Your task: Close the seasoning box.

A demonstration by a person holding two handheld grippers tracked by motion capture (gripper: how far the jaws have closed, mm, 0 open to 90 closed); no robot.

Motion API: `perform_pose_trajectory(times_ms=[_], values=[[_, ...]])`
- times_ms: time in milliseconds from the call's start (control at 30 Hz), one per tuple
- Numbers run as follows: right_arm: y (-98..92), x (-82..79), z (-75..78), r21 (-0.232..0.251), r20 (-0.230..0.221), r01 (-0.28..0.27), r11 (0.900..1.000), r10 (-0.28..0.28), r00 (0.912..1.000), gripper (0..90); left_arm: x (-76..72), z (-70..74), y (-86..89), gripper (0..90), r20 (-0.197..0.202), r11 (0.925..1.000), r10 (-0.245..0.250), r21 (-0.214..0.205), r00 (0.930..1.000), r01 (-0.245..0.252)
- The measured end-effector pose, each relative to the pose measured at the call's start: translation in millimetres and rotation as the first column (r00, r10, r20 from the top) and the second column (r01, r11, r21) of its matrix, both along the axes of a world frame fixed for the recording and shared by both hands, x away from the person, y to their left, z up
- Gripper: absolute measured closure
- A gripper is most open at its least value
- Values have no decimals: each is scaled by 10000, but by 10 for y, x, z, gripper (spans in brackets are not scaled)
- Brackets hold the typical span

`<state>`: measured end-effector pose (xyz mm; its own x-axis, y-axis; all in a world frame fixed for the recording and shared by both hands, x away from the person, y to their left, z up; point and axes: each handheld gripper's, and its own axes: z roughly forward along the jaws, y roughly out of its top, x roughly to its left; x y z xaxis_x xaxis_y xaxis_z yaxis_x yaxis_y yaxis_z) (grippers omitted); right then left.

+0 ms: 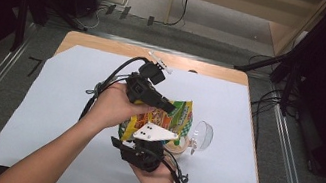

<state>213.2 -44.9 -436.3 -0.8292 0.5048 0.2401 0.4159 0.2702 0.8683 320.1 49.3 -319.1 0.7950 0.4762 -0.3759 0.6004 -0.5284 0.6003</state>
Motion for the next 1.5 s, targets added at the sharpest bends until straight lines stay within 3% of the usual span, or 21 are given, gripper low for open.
perform_pose_trajectory(times_ms=[367,1500], values=[[11,5,14,145,-64,23,9999,-22,10000,700,7,28,-4,847,4,9999,6,149,10000,-6],[92,48,37,70,-115,-238,9997,239,9996,700,34,32,118,846,-9,9997,239,22,9997,-239]])
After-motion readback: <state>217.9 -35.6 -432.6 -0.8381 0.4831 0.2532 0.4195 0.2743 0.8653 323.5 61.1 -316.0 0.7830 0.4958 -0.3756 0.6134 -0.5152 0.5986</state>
